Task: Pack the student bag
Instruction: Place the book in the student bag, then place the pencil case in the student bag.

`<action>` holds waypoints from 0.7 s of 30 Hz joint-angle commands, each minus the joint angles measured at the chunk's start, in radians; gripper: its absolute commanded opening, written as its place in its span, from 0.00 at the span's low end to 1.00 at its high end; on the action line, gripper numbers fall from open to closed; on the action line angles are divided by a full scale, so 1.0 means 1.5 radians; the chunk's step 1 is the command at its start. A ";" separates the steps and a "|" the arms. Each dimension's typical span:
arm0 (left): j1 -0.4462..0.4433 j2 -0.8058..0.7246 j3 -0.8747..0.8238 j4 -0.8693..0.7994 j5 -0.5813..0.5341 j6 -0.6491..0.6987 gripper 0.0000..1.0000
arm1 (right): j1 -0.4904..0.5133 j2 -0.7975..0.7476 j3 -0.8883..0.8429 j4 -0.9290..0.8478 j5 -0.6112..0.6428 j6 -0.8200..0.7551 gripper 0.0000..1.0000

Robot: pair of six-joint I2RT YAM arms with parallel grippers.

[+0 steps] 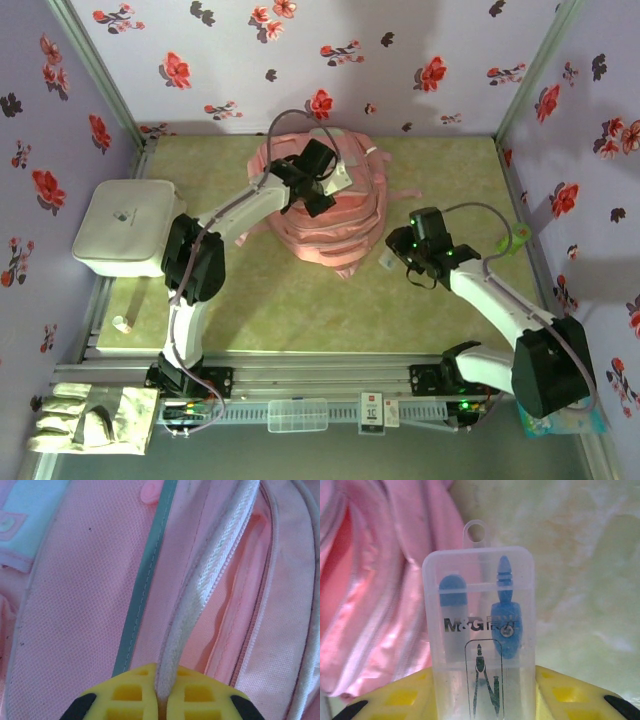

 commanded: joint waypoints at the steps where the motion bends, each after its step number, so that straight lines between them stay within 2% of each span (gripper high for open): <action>1: 0.005 -0.042 0.061 0.023 0.022 -0.085 0.00 | -0.005 0.026 0.057 0.074 -0.061 0.023 0.40; 7: -0.001 -0.079 0.090 0.040 0.046 -0.201 0.00 | -0.002 0.094 0.122 0.180 -0.107 0.099 0.40; 11: -0.004 -0.099 0.100 0.057 0.070 -0.249 0.00 | 0.008 0.152 0.174 0.221 -0.126 0.132 0.40; 18: -0.004 -0.105 0.118 0.061 0.074 -0.288 0.00 | 0.039 0.236 0.241 0.267 -0.119 0.181 0.40; 21: -0.002 -0.104 0.118 0.063 0.073 -0.293 0.00 | 0.046 0.275 0.266 0.282 -0.121 0.191 0.43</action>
